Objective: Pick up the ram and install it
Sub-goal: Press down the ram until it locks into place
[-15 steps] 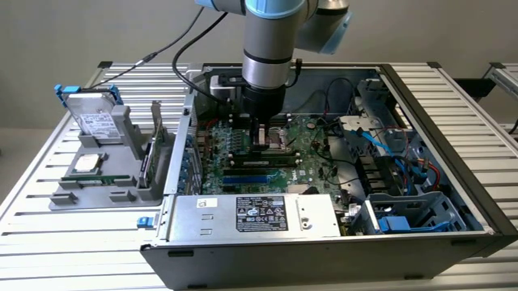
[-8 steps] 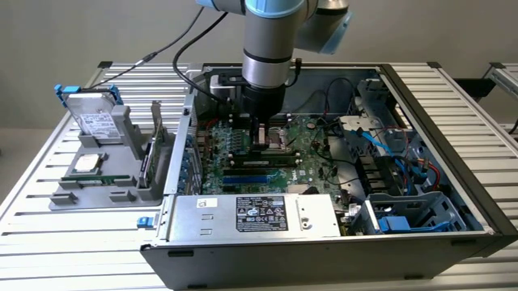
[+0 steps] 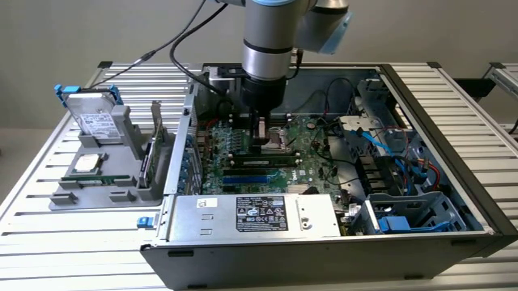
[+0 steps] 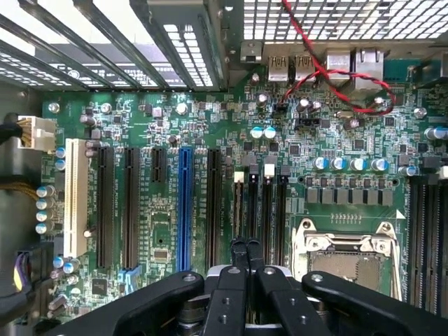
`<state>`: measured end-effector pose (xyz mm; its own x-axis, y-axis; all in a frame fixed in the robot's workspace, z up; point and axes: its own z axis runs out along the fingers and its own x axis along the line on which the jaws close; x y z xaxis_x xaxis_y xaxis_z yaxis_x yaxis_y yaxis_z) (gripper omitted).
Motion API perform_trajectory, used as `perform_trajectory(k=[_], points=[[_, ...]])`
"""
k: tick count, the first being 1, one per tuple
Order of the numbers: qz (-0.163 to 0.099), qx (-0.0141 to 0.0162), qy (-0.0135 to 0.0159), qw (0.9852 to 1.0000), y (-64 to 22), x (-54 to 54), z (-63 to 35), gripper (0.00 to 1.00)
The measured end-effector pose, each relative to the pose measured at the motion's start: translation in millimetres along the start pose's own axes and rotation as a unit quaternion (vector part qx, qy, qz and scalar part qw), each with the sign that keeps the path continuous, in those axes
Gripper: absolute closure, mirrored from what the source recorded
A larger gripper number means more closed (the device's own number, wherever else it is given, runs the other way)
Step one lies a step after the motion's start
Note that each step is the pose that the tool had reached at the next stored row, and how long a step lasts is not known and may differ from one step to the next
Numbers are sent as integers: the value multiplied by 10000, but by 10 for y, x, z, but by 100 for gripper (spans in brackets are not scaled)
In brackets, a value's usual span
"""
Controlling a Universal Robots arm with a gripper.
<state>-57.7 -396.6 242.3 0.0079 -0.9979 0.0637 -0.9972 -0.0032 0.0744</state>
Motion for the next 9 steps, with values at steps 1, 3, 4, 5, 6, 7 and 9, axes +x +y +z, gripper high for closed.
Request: perform_trajectory(k=[1,3,4,5,6,7,9], points=[[0,-2,-1,10000,2,2,-32,90],[0,-5,0,10000,0,8,-65,90],[-1,-6,0,10000,-6,13,-74,90],[-1,-7,0,10000,-16,18,-82,90],[-1,-9,-1,10000,-28,26,-88,90],[0,-10,-1,10000,-40,33,-94,90],[0,-13,-1,10000,-71,46,-105,90]])
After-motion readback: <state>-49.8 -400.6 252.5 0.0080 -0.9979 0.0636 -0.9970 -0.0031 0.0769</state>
